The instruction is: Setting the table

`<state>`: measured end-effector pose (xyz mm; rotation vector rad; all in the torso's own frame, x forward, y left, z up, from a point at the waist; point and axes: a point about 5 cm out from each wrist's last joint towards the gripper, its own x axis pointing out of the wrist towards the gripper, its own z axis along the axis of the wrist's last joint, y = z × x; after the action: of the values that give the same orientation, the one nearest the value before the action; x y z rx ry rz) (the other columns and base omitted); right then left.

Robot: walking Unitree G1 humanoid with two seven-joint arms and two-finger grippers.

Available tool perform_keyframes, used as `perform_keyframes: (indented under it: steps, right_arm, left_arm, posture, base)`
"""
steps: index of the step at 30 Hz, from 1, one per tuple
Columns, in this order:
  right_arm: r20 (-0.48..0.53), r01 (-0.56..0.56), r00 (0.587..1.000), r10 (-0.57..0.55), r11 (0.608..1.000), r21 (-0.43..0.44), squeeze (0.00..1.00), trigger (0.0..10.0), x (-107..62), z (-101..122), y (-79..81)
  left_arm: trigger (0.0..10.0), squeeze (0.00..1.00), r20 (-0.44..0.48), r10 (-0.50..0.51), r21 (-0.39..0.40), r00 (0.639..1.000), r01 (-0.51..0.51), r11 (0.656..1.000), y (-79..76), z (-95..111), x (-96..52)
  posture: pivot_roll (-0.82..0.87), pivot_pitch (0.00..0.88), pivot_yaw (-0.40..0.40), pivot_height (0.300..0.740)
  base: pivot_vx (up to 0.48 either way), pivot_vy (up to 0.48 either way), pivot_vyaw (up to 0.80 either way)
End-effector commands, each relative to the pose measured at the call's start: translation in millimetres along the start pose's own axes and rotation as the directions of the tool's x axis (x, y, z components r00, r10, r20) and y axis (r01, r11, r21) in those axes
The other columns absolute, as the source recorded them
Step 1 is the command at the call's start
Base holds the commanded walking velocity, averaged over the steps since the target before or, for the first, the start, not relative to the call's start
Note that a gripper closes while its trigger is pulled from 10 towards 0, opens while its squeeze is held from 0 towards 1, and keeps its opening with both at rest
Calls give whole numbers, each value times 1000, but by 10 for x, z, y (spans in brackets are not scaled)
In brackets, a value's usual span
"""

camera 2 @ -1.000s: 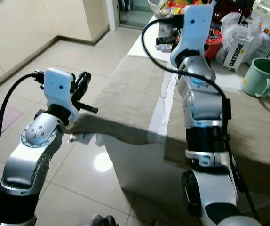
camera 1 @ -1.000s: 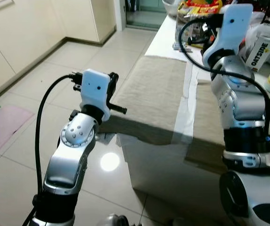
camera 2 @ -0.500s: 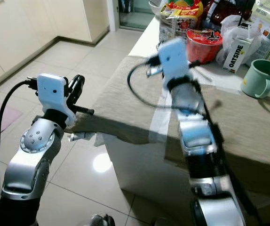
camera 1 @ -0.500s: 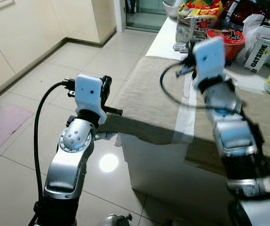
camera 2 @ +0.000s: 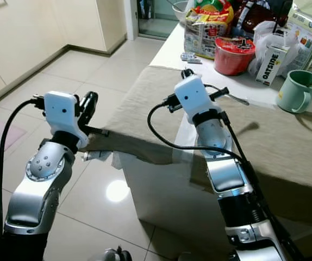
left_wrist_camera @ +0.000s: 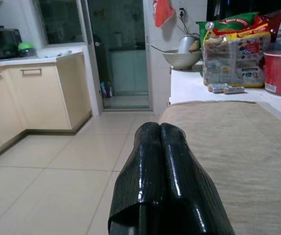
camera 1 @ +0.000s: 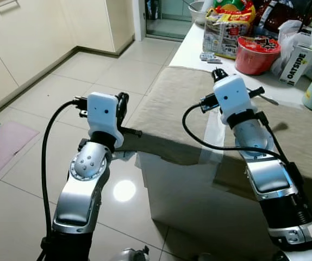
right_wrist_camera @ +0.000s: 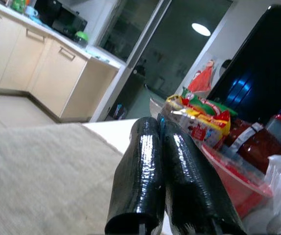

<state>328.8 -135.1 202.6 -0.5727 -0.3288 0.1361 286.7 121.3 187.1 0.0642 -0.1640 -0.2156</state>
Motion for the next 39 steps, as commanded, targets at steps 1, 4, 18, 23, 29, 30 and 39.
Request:
perform_keyframes:
  steps: [1,4,18,23,29,30,39]
  right_arm:
    - [3,-5,1000,5,1000,-15,180,0,-19,-18,24]
    - [5,-4,1000,4,1000,-13,180,0,-17,-17,27]
    - [-174,15,984,38,955,295,176,0,23,-253,140]
    - [-191,14,980,49,948,318,176,0,25,-285,150]
    - [-201,14,978,53,948,318,176,0,17,-307,147]
    - [-201,14,978,53,948,318,176,0,17,-307,147]
    - [-205,13,977,53,951,308,180,0,14,-322,145]
  left_arm:
    - [10000,0,-4,-13,-5,1000,13,1000,-8,-26,-15]
    - [10000,0,-3,-16,-4,1000,16,1000,-10,-24,-13]
    - [10000,0,11,-25,-140,1000,26,990,-13,80,78]
    - [10000,0,22,-30,-159,999,34,987,-29,116,91]
    - [10000,0,19,-37,-157,999,39,987,-34,123,97]
    - [10000,0,19,-37,-157,999,39,987,-34,123,97]
    - [10000,0,22,-45,-147,999,48,988,-35,131,101]
  posture:
    - [-179,31,56,740]
    - [-180,30,58,740]
    - [-175,49,69,740]
    - [-178,53,66,740]
    - [-181,55,67,740]
    - [-181,55,67,740]
    - [-181,55,67,740]
  base:
    - [0,0,0]
    - [0,0,0]
    - [0,0,0]
    - [0,0,0]
    - [0,0,0]
    - [0,0,0]
    - [0,0,0]
